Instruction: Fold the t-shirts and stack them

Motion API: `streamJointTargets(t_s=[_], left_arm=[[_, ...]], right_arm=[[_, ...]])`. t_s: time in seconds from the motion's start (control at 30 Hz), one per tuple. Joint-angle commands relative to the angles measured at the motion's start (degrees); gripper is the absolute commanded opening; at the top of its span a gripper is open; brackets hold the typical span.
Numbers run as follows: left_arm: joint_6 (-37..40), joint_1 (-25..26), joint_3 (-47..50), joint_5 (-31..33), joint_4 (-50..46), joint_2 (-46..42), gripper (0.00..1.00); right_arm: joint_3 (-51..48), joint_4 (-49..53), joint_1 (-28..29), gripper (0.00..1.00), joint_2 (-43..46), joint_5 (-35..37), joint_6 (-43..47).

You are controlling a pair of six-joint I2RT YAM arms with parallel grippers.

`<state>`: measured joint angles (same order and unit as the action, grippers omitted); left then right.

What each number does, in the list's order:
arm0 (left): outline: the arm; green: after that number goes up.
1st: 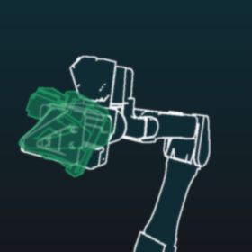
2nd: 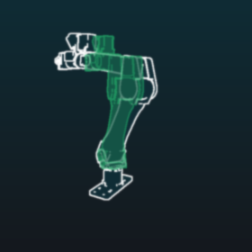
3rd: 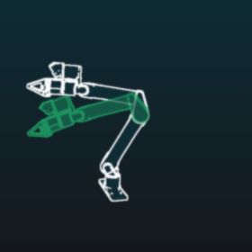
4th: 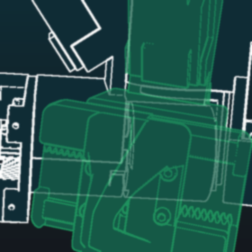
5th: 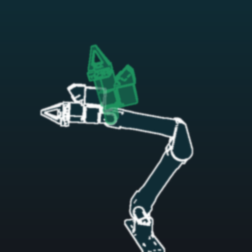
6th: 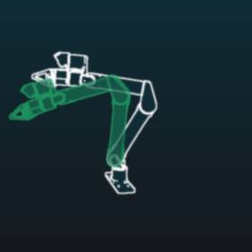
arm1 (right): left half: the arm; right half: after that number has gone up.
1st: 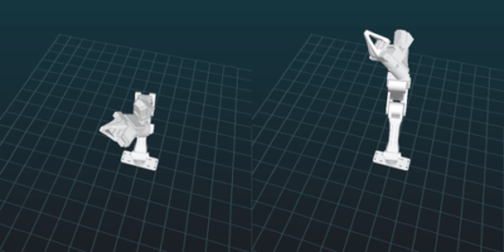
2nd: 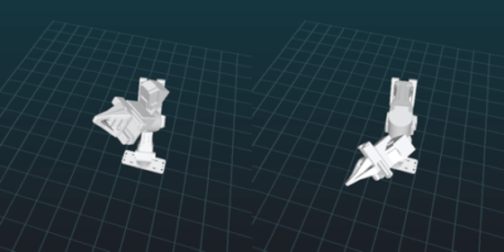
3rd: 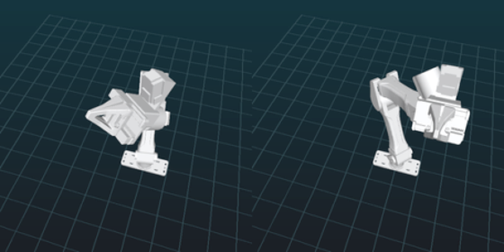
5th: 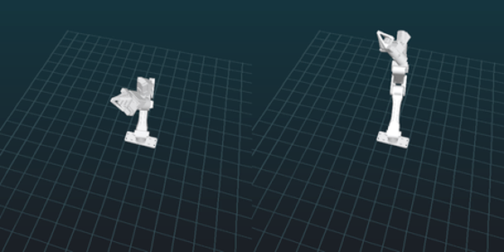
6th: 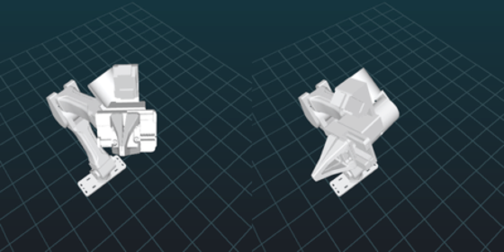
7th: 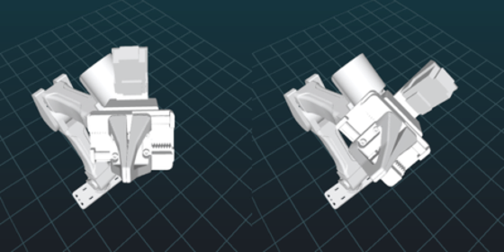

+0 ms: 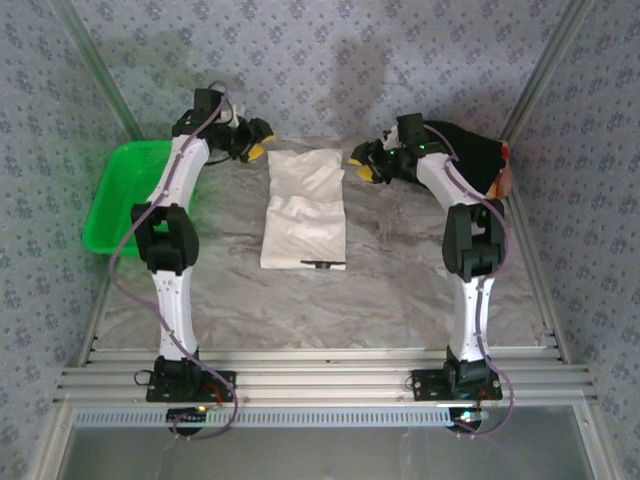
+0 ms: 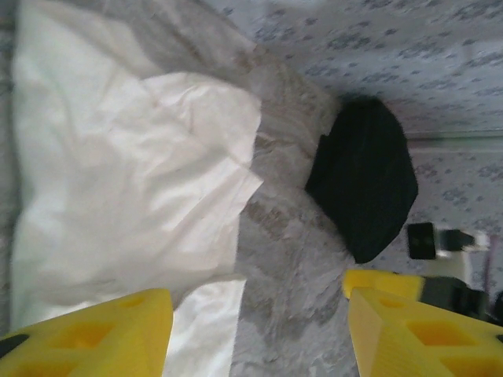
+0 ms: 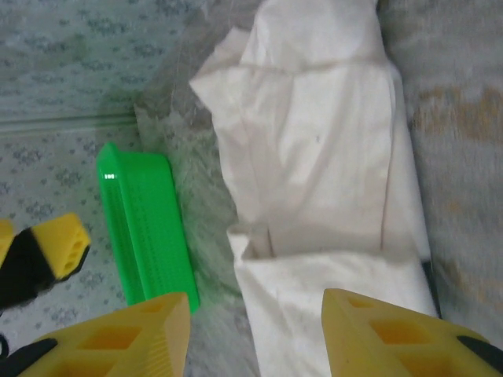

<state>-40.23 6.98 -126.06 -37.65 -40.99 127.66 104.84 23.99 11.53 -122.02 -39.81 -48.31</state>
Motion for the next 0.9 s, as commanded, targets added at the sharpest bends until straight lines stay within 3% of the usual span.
streamJointTargets(t_s=[0.0, 0.13, 0.17, 0.4, 0.6, 0.87], left_arm=[[3.9, -0.4, 12.5, 0.2, -0.7, -11.8, 0.63], [0.9, -1.0, 36.4, -1.7, 10.0, -25.8, 0.69], [0.8, -1.0, 41.2, -1.9, 11.0, -28.8, 0.74], [-2.3, -0.8, 68.1, -4.6, 17.6, -42.9, 0.79], [-3.5, -0.8, 80.6, -5.3, 21.9, -45.4, 0.78], [-7.2, -0.6, 83.9, -6.5, 30.8, -41.3, 0.75]], right_arm=[[-9.3, 3.3, 2.2, 0.51, 8.3, 1.2, 5.5], [-24.0, 2.6, 5.9, 0.54, 17.4, 2.6, 8.1], [-27.5, 1.3, 6.6, 0.54, 19.2, 2.8, 7.6], [-48.8, -10.6, 11.9, 0.60, 26.7, 3.0, 2.5], [-55.8, -19.2, 13.0, 0.61, 26.0, 2.9, -1.2], [-57.1, -25.4, 13.5, 0.60, 23.1, 2.6, -4.2]])
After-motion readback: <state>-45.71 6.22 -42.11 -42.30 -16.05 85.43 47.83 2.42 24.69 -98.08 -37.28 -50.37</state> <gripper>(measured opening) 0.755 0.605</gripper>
